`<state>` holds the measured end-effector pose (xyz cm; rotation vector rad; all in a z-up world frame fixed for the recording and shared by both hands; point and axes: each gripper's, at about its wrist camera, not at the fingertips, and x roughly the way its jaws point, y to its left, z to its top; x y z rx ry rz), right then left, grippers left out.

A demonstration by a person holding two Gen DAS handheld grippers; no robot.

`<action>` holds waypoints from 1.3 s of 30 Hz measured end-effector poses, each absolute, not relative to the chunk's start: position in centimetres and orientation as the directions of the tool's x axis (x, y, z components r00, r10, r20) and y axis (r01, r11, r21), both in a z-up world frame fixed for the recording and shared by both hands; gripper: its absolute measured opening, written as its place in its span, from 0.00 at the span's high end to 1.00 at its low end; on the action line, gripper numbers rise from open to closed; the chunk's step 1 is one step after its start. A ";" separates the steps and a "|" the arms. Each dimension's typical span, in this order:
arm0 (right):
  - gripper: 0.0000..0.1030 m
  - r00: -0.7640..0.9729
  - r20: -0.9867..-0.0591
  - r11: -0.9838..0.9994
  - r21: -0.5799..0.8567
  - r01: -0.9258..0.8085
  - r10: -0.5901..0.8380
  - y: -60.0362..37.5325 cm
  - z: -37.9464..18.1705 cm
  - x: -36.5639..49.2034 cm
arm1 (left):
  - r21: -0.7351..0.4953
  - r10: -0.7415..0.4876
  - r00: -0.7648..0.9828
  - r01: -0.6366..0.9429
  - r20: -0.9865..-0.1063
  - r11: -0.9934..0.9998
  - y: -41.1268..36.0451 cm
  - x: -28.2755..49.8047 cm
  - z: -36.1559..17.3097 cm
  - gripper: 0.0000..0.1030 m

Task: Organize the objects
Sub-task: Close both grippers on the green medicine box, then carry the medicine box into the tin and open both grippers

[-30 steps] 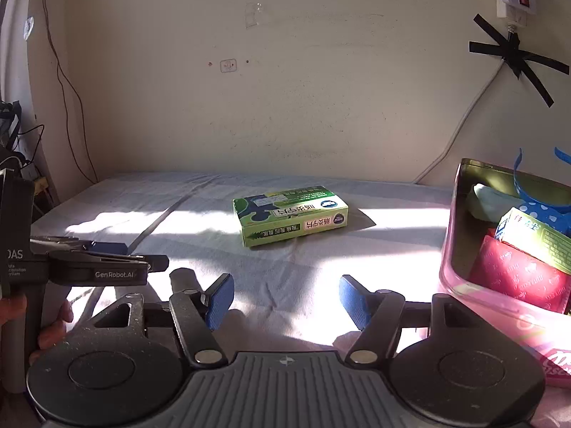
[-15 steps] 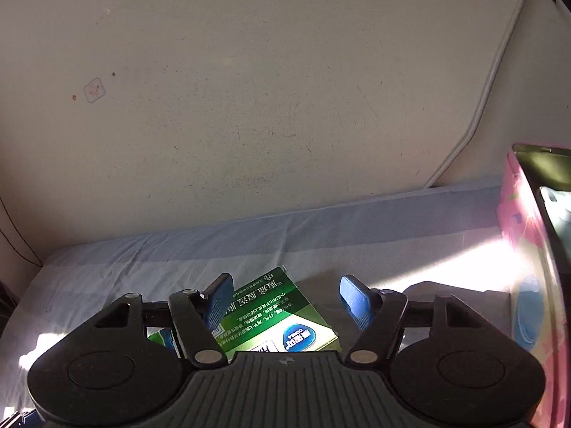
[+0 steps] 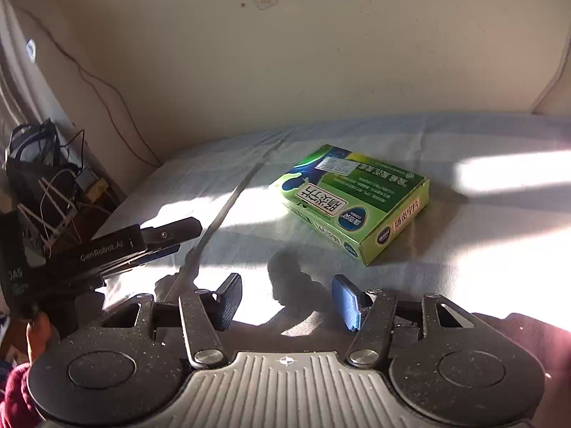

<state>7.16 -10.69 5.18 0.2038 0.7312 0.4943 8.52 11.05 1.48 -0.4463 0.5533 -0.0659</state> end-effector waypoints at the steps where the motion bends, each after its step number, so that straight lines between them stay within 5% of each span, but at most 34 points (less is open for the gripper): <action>1: 0.45 0.683 -0.570 0.889 0.257 -0.379 0.456 -10.3 5.8 6.5 | -0.443 -0.198 0.847 -0.049 -0.494 0.895 11.1 8.6 1.4 0.30; 3: 0.28 0.760 -0.522 0.918 0.148 -0.367 0.388 -10.3 6.7 6.6 | -0.475 -0.239 0.833 -0.033 -0.499 0.879 10.9 8.8 1.2 0.30; 5: 0.27 0.806 -0.482 0.936 0.114 -0.332 0.344 -11.1 7.2 9.1 | -0.501 -0.277 0.814 -0.020 -0.511 0.865 10.2 9.3 1.1 0.30; 10: 0.33 0.793 -0.529 0.948 0.251 -0.195 0.303 -13.7 6.3 17.0 | -0.508 -0.337 0.779 0.027 -0.529 0.861 7.5 9.9 1.7 0.30; 14: 0.55 0.717 -0.585 0.885 0.455 -0.097 0.379 -15.9 4.2 20.8 | -0.550 -0.374 0.746 0.012 -0.552 0.835 6.9 10.9 1.4 0.30; 21: 0.56 0.636 -0.557 0.814 0.541 -0.211 0.534 -13.7 3.4 15.6 | -0.620 -0.419 0.742 0.005 -0.524 0.784 8.4 10.6 0.6 0.32; 23: 0.54 0.641 -0.555 0.833 0.481 -0.271 0.530 -12.5 3.6 13.9 | -0.629 -0.414 0.747 -0.008 -0.520 0.777 8.8 10.6 0.5 0.32; 26: 0.32 0.706 -0.559 0.900 0.289 -0.325 0.435 -10.5 4.1 12.3 | -0.619 -0.408 0.744 -0.009 -0.528 0.785 8.5 11.2 0.7 0.32; 28: 0.30 0.702 -0.555 0.895 0.266 -0.357 0.445 -9.6 4.1 12.6 | -0.602 -0.417 0.736 0.016 -0.533 0.798 7.6 11.5 0.9 0.32; 30: 0.25 0.687 -0.564 0.887 0.253 -0.386 0.459 -8.9 3.8 12.9 | -0.582 -0.426 0.721 0.039 -0.546 0.812 6.9 11.8 0.8 0.48; 32: 0.25 0.681 -0.584 0.893 0.209 -0.399 0.442 -8.0 3.0 13.3 | -0.555 -0.426 0.715 0.064 -0.554 0.829 6.3 12.3 0.2 0.58; 39: 0.35 0.735 -0.547 0.911 0.146 -0.387 0.400 -7.7 3.6 11.3 | -0.529 -0.426 0.738 0.111 -0.523 0.841 5.8 10.6 2.2 0.60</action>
